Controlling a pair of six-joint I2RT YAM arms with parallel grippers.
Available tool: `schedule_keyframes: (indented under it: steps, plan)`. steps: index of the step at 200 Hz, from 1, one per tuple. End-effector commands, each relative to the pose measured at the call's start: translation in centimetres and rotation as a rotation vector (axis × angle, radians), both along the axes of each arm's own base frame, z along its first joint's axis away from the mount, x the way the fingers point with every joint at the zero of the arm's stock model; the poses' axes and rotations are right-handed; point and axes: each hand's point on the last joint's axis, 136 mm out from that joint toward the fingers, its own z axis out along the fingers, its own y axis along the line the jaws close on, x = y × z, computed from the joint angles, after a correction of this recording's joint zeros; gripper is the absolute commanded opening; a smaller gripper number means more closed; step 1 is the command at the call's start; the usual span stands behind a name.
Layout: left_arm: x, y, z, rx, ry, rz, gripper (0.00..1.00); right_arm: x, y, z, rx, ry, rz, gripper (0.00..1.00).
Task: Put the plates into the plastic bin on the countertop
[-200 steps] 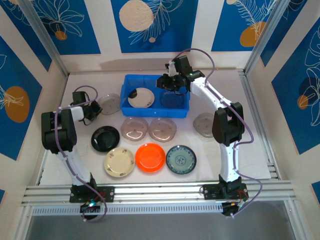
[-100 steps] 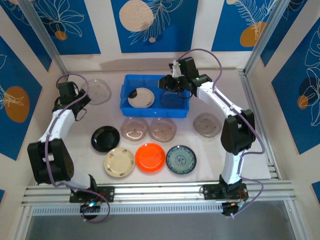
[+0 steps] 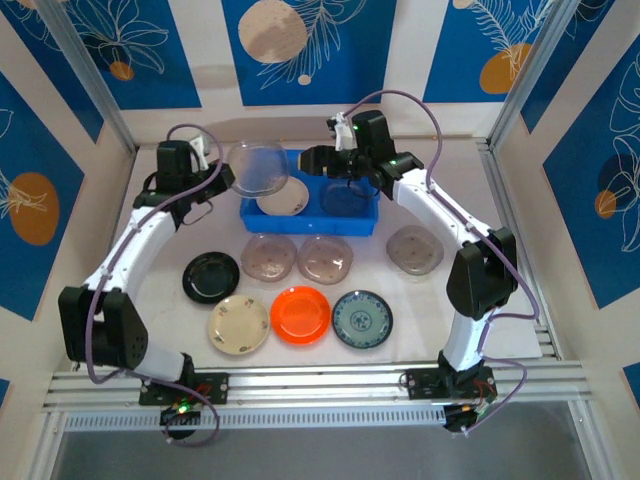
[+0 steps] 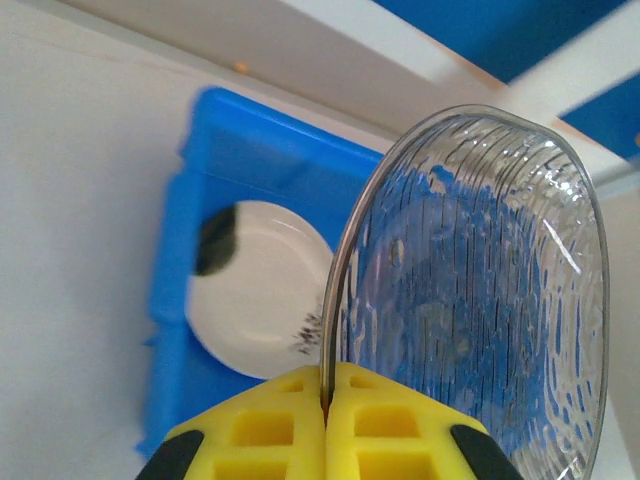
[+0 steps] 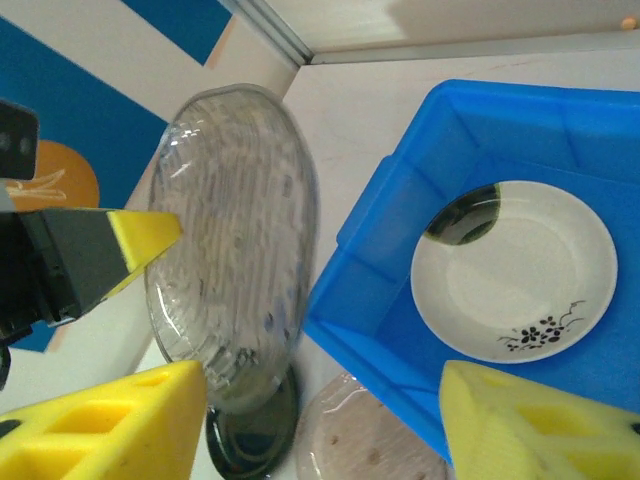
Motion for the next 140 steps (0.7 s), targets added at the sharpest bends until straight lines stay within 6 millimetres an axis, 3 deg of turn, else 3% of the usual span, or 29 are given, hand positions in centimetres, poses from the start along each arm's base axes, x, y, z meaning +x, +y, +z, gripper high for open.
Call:
schedule_keyframes:
  steps: [1,34,81,97,117,134,140]
  plan:
    - [0.4,-3.0,0.9,-0.086,-0.006,-0.081,0.0,-0.1,0.0,-0.4,-0.01,-0.006,0.007,0.66]
    - [0.5,-5.4,1.4,-0.121,0.0,-0.137,0.0,0.3,-0.2,-2.2,-0.029,0.037,-0.003,0.63]
    - [0.3,-6.1,2.2,-0.095,-0.006,-0.162,0.0,1.0,-0.1,-4.4,-0.031,0.095,-0.016,0.55]
    - [0.3,-6.2,2.3,-0.09,-0.006,-0.165,0.0,1.3,-0.2,-4.6,-0.034,0.106,-0.031,0.35]
    - [0.3,-6.3,2.2,-0.081,0.0,-0.171,0.0,1.5,-0.1,-4.3,-0.023,0.103,-0.037,0.0]
    - [0.3,-6.3,1.8,-0.073,0.012,-0.167,0.0,1.5,-0.2,-4.3,-0.02,0.107,-0.034,0.0]
    - [0.4,-6.2,1.6,-0.068,0.015,-0.163,0.11,1.4,-0.1,-4.2,-0.015,0.106,-0.028,0.0]
